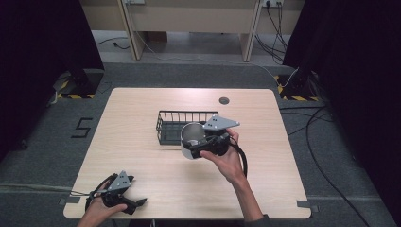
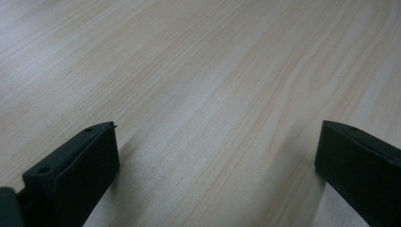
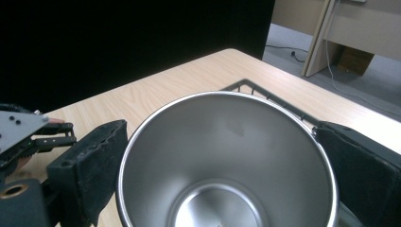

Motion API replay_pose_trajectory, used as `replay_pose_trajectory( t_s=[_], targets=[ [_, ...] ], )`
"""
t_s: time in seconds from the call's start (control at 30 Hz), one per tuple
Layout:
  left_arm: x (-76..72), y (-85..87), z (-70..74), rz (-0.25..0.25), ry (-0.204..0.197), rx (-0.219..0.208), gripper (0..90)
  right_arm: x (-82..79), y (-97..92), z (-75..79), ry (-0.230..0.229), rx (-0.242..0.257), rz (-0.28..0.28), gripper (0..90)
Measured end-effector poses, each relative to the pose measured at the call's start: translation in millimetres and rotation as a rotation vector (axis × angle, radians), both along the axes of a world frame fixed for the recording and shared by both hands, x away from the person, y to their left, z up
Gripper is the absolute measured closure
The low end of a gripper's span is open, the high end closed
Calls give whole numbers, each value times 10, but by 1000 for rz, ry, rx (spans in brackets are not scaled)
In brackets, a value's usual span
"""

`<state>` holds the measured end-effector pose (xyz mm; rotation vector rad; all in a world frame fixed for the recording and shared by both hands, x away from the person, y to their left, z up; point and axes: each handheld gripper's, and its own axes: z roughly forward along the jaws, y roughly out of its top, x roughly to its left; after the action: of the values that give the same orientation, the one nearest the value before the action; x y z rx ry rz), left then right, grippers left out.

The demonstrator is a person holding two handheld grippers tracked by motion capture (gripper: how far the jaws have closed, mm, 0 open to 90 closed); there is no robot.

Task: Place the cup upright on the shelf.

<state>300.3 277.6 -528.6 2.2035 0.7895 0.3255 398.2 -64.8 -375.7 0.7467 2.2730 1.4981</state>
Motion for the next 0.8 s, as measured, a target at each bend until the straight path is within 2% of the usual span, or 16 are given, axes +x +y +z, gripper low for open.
replay_pose_trajectory(
  t_s=[0.3, 0.8],
  targets=[
    [0, 1, 2, -1, 1, 1, 0, 206, 117, 227, -14, -16, -1, 62],
    [0, 2, 4, -2, 1, 3, 0, 522, 300, 360, -8, -36, -8, 62]
  ],
)
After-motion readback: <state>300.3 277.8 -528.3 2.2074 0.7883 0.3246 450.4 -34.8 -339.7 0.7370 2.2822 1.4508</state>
